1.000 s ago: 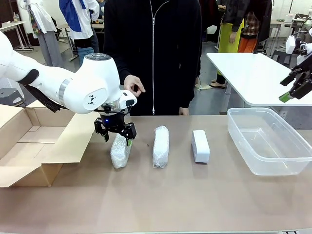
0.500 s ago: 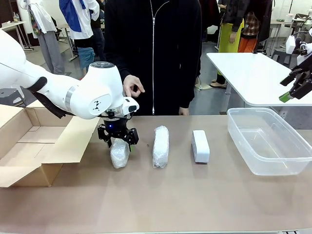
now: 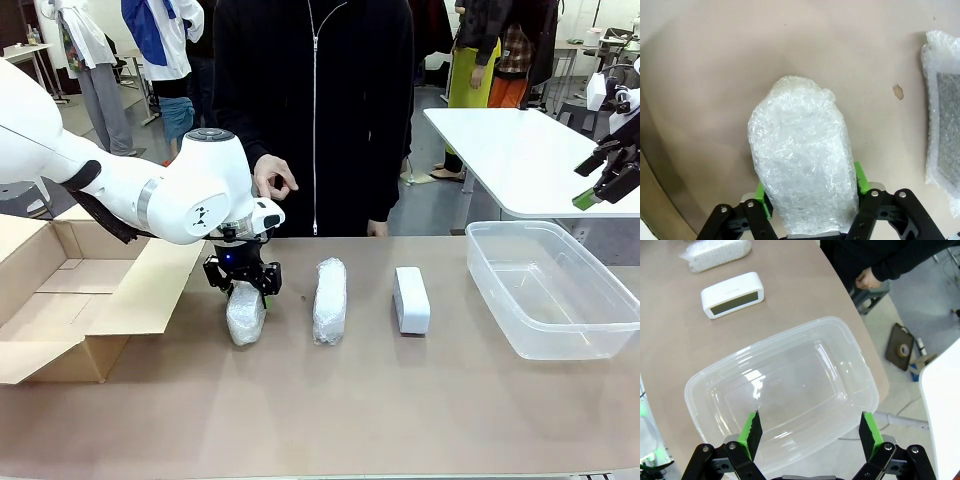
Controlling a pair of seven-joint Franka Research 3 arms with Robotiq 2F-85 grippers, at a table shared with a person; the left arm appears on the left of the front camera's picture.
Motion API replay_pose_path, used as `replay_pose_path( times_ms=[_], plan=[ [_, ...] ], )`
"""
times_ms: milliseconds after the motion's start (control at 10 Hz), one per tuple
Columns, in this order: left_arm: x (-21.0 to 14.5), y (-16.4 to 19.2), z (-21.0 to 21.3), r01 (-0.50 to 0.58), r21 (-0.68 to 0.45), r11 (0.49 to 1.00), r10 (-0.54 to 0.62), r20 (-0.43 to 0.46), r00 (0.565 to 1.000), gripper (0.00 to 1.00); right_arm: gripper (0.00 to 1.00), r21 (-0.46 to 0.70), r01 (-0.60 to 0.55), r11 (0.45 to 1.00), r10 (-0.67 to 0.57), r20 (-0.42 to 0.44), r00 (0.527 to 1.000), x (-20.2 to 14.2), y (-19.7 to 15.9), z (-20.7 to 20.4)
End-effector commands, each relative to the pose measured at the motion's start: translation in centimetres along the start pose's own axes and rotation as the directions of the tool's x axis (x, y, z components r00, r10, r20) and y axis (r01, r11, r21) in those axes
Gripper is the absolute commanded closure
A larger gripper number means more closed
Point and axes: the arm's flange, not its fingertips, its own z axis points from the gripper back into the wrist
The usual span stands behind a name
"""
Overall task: Separate and place wrapped and unwrapped clocks.
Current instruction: Pick up the Digital clock indicated by the person.
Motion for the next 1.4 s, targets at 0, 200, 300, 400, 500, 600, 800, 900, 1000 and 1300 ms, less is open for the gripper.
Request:
replay_pose_path(
  times_ms=[0, 200, 300, 400, 500, 600, 800, 900, 1000, 1300],
  plan=[
    [0.2, -0.1, 0.0, 0.000, 0.011, 1.000, 0.000, 0.022, 1.000, 0.37, 0.00, 0.006, -0.002, 1.000, 0.002, 0.010, 1.000, -0.1, -0.1, -0.1],
    [0.1, -0.2, 0.1, -0.012, 0.025, 1.000, 0.011, 0.015, 1.000, 0.56, 0.00, 0.006, -0.002, 1.000, 0.002, 0.010, 1.000, -0.1, -0.1, -0.1],
    [0.0, -0.3, 0.1, -0.017, 0.036, 0.999, 0.016, 0.011, 1.000, 0.69, 0.00, 0.006, -0.002, 1.000, 0.002, 0.010, 1.000, -0.1, -0.1, -0.1],
    [-0.1, -0.4, 0.2, -0.017, 0.042, 0.999, 0.017, 0.009, 1.000, 0.75, 0.00, 0.006, -0.002, 1.000, 0.002, 0.010, 1.000, -0.1, -0.1, -0.1],
    [-0.2, -0.7, 0.4, -0.019, 0.049, 0.999, 0.019, 0.012, 1.000, 0.88, 0.00, 0.006, -0.002, 1.000, 0.002, 0.010, 1.000, -0.1, -0.1, -0.1],
    [-0.4, -1.2, 1.0, -0.018, 0.050, 0.999, 0.017, 0.019, 1.000, 0.93, 0.00, 0.006, -0.002, 1.000, 0.002, 0.010, 1.000, -0.1, -0.1, -0.1],
    [-0.7, -1.8, 2.9, -0.040, 0.048, 0.998, 0.037, 0.051, 0.998, 1.00, 0.00, 0.006, -0.002, 1.000, 0.002, 0.010, 1.000, -0.1, -0.1, -0.1],
    [-0.9, -2.0, 3.9, -0.054, 0.055, 0.997, 0.051, 0.056, 0.997, 1.00, 0.00, 0.006, -0.002, 1.000, 0.002, 0.010, 1.000, -0.1, -0.1, -0.1],
    [-1.0, -2.3, 5.1, -0.079, 0.063, 0.995, 0.075, 0.064, 0.995, 0.66, 0.00, 0.006, -0.002, 1.000, 0.002, 0.010, 1.000, -0.1, -0.1, -0.1],
    [-1.9, -3.2, 8.4, -0.107, 0.081, 0.991, 0.099, 0.095, 0.991, 0.66, 0.00, 0.006, -0.002, 1.000, 0.002, 0.010, 1.000, -0.1, -0.1, -0.1]
  ],
)
